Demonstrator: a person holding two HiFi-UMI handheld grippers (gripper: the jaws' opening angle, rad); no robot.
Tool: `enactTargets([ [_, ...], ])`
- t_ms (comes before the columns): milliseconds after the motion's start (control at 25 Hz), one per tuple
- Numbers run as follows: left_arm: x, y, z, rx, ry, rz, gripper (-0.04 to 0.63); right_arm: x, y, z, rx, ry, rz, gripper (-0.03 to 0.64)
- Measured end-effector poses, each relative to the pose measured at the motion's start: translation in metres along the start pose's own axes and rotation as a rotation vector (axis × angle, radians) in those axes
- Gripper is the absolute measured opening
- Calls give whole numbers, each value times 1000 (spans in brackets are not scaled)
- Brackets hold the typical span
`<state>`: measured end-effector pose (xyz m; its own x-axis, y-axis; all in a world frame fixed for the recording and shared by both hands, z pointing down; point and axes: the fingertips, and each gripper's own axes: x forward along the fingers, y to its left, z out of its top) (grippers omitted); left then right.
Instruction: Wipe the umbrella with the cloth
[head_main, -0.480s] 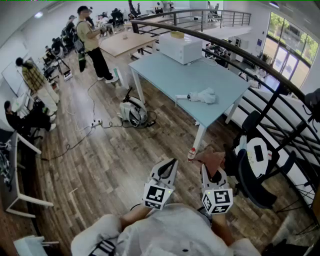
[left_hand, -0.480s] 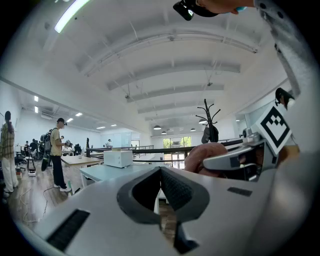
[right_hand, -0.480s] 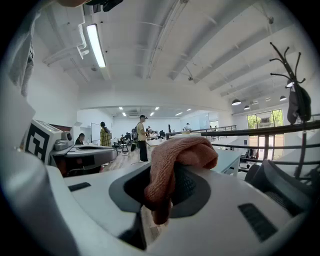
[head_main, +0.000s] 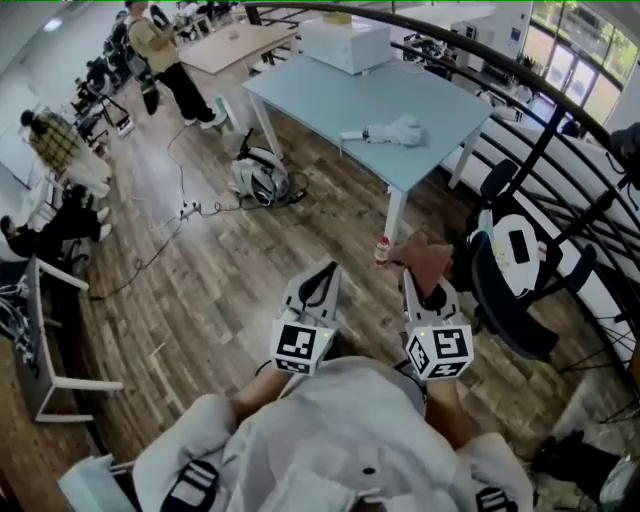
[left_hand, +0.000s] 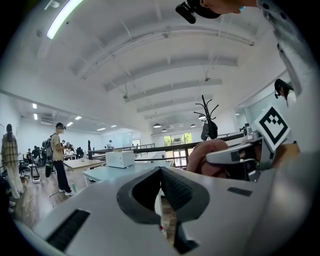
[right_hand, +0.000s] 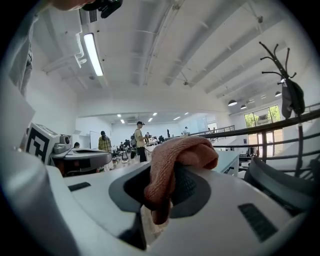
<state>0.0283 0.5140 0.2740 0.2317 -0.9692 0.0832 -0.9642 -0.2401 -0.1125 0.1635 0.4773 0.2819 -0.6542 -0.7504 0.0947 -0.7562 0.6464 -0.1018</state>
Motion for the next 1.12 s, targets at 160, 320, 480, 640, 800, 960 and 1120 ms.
enactTargets([
  [160, 4, -4, -2, -9, 11, -9, 17, -11, -15, -4, 36, -9, -41, 81],
  [320, 11, -8, -1, -4, 9, -28, 17, -14, -20, -4, 38, -14, -54, 81],
  [480, 22, -9, 0, 5, 7, -41, 17, -11, -26, -4, 35, -13, -82, 81],
  [640, 28, -6, -4, -12, 8, -49, 17, -7, -27, -8, 42, -10, -93, 83],
  [800, 37, -1, -5, -20, 5, -54, 17, 2, -31, -9, 29, 0, -95, 81],
  [960, 50, 4, -10, -31, 11, -58, 17, 14, -34, -12, 31, 13, -87, 81],
  [1120, 65, 13, -11, -36, 11, -69, 15, 32, -35, -12, 23, 28, -86, 81],
])
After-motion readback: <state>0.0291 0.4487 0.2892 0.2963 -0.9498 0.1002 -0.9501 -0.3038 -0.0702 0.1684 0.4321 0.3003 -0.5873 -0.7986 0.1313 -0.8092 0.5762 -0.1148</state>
